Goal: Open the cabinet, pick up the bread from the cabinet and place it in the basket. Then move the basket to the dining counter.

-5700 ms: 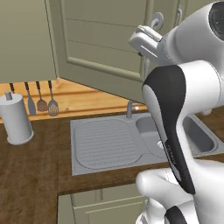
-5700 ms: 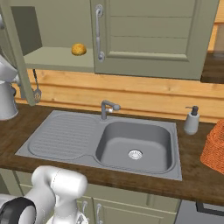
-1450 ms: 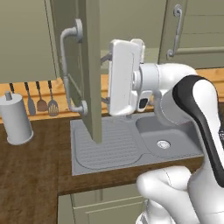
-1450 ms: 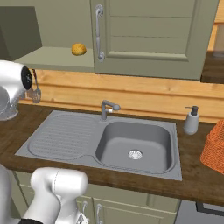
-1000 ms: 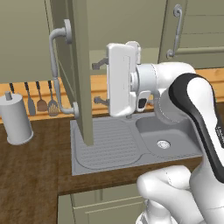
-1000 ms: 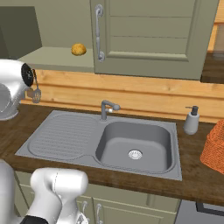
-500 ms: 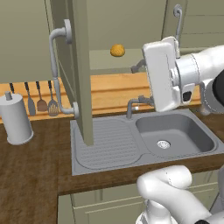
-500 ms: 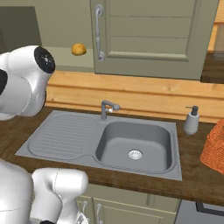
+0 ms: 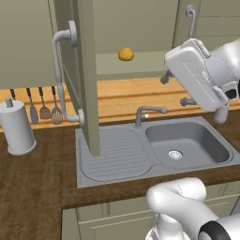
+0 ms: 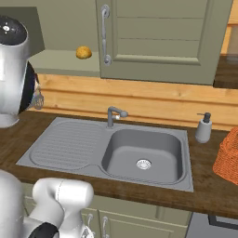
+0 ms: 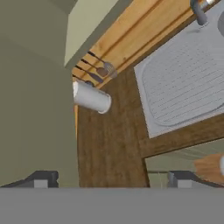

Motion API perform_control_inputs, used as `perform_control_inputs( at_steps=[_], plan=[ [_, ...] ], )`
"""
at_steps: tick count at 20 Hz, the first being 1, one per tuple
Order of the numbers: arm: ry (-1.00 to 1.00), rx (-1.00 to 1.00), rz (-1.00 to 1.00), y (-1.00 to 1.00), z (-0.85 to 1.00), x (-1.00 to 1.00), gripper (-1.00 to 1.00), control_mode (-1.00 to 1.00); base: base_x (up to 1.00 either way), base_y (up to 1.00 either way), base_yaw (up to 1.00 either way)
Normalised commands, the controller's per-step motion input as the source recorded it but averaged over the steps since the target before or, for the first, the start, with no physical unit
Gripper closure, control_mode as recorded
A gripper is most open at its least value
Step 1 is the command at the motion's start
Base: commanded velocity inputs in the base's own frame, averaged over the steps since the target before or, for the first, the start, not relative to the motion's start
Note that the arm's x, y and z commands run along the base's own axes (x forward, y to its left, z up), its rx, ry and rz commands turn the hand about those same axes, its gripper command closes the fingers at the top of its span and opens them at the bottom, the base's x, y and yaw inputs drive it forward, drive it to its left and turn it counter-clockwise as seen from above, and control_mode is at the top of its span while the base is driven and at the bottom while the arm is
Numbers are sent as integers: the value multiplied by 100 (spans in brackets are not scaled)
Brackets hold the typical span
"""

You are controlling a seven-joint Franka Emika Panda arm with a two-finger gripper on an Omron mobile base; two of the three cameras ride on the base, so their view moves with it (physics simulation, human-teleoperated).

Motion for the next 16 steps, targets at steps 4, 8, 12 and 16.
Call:
perform_control_inputs(
  at_steps=[4,8,12,16],
  plan=[
    [-5,-45,-26,-42,1,0,-100,-100,0,0,0],
    [7,-24,-24,-70,7,0,-100,-100,0,0,0],
    [0,-6,-10,-77,0,0,-100,-100,0,0,0],
    [-2,-1,-2,-48,0,23,-100,-100,0,0,0]
  ],
)
